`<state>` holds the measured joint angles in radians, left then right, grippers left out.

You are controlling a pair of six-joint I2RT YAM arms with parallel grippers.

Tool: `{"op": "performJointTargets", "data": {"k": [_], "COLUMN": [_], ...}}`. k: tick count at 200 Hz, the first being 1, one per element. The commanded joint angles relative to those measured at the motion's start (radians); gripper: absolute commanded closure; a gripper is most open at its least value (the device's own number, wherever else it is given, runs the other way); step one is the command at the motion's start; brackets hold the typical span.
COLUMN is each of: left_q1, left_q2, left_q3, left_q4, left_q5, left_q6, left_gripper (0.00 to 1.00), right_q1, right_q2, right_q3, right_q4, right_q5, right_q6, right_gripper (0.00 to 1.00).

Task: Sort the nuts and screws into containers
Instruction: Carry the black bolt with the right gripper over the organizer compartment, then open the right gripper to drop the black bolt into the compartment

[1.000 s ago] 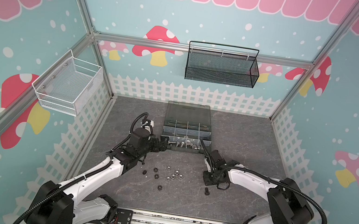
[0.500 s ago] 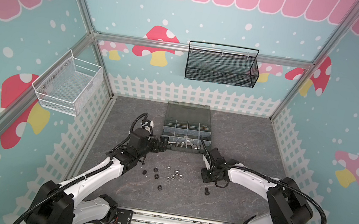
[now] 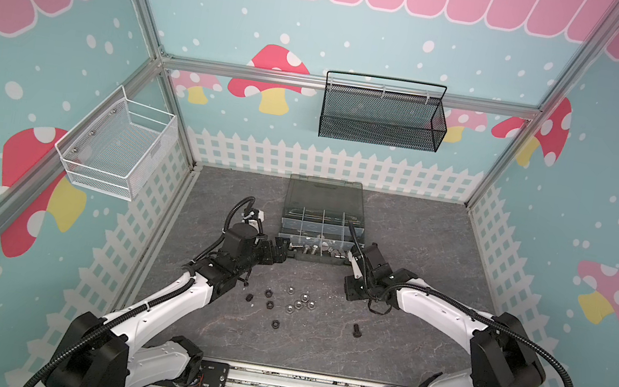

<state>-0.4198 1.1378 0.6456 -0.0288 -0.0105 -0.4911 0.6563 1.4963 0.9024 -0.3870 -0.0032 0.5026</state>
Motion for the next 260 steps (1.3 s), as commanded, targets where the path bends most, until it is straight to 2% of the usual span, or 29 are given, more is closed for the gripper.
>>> {"op": "performJointTargets", "data": {"k": [1,89,168,260], "left_q1": [0.004,0.005,0.038,0.050], "left_q2": [-0.018,-0.030,-0.055,-0.073], "left_q3": [-0.012,-0.018,-0.011,-0.023], "left_q4": [0.015,0.018,-0.009,-0.031], "left_q5": [0.001,-0.006,-0.006,-0.018], "left_q6": [-0.017,-0.023,-0.023,-0.023], "left_gripper": [0.00,0.00,0.00,0.00], "right_q1": [0.001,-0.074,-0.195,-0.226], "right_q2": [-0.028,0.028,0.215,0.473], "right_q3": [0.046,0.200,0.393,0.558], "right_q4": [0.033,0.082,0.086,0.078], "right_q5": [0.037,0.058,0.057,0.012], "right_q6": [-0.003,-0.063,-0.146,-0.191], "right_gripper": [1.00,1.00,1.00,1.00]}}
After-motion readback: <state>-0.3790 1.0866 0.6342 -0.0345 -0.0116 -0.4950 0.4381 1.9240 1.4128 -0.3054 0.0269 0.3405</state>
